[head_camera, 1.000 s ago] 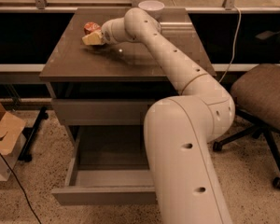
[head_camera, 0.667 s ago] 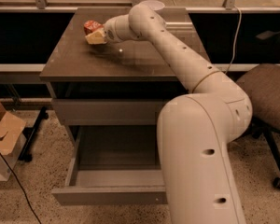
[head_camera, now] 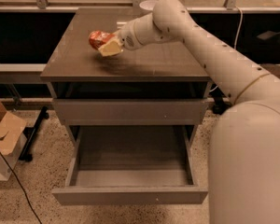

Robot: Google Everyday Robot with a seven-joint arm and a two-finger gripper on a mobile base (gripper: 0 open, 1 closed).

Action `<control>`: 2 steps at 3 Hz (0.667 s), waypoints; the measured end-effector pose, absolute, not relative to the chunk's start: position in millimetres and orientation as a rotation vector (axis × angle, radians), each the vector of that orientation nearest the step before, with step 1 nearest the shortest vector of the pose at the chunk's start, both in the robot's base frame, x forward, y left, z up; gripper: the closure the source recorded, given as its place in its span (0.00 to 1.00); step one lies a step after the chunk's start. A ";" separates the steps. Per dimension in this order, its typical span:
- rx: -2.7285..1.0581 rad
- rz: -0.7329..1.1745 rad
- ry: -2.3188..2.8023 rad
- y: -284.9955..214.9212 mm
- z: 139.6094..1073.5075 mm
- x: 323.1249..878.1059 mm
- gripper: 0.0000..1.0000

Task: Place coke can into middle drawer

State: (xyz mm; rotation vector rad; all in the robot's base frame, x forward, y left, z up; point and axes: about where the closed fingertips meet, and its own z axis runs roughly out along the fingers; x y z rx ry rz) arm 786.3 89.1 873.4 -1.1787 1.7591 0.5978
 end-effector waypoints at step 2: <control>-1.151 0.766 1.727 31.3 850.0 669.3 1.00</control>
Offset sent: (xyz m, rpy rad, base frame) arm -0.1731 -0.1615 -0.0336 0.2451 0.0736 -0.0120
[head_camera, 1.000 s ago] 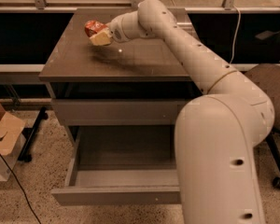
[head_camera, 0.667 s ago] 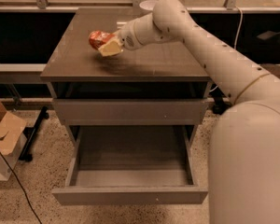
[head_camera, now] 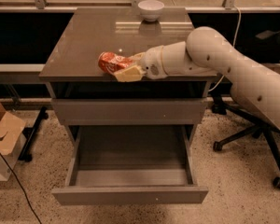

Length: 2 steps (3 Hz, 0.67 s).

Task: Place coke can into middle drawer

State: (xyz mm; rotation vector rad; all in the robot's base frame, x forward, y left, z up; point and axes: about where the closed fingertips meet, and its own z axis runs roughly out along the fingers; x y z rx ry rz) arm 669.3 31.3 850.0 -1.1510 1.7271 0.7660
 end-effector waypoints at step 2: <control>-1.003 0.732 1.713 -73.5 843.6 575.9 1.00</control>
Offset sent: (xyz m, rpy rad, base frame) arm -0.1347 -0.1873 -0.0104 0.0876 -0.0402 -0.2351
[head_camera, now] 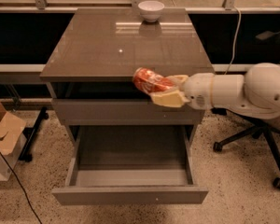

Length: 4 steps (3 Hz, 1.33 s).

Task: Place coke can into middle drawer

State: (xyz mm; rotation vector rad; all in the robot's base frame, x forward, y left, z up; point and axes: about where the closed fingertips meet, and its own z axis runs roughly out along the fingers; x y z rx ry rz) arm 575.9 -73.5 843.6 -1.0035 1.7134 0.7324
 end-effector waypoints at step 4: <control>-0.972 0.769 1.917 -104.5 765.9 557.3 1.00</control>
Offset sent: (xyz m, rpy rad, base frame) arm -0.0031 -0.0403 -0.0193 -0.0541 0.0647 -0.0588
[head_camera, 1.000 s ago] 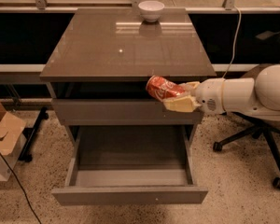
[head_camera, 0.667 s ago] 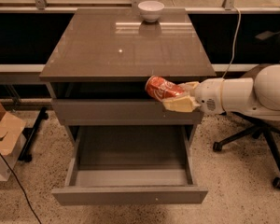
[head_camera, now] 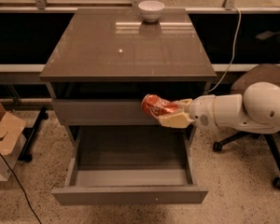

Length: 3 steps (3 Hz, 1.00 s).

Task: Place coke can into middle drawer

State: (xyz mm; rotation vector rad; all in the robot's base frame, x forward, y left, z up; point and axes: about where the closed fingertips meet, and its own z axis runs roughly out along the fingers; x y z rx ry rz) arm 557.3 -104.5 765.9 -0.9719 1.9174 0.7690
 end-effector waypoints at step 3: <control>-0.835 0.950 1.965 -95.3 596.7 542.6 1.00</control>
Offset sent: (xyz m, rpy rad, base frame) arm -0.0126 0.0153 -0.1741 0.1309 0.1315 -0.0183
